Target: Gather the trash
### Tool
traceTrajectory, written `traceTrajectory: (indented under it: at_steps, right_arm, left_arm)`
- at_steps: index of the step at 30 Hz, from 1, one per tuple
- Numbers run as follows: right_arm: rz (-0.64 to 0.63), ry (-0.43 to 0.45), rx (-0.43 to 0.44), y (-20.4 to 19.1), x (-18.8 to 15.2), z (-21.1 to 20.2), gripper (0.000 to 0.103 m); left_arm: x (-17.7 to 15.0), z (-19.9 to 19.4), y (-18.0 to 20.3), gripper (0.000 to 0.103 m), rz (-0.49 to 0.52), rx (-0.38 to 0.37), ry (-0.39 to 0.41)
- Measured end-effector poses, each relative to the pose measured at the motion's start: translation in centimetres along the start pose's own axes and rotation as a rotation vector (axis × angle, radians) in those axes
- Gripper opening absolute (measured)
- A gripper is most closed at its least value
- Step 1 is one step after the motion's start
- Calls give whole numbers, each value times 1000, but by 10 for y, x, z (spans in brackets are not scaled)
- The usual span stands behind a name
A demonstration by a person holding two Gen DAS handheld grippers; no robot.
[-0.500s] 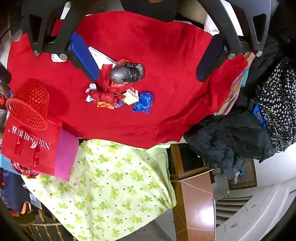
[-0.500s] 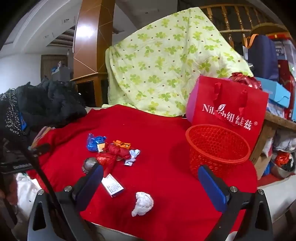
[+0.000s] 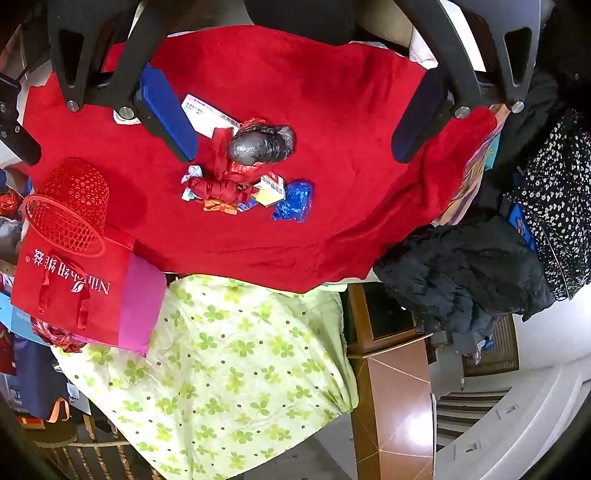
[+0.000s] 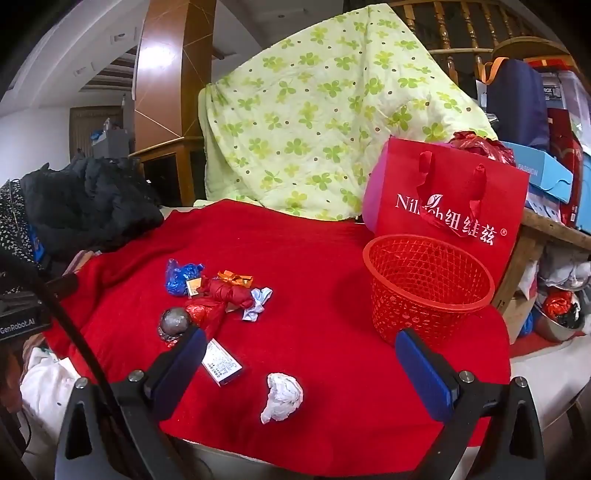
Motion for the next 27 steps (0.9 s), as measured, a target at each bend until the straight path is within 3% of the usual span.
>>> traceTrajectory:
  at_steps: [27]
  right_arm:
    - [-29,-1,-55,-2,2,-4,103]
  left_arm:
    - [-12,6,15,103,32,-59,-50]
Point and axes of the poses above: each gripper's, at about its wrist camera, not at the fingertips, and z roughly the way its jaws point, y to its right, x to its top, the point moved 1 cm from there along z, roughly the way its jaws point, and after that the axes turned 5 degrees about -z, right-handed, at the moved point
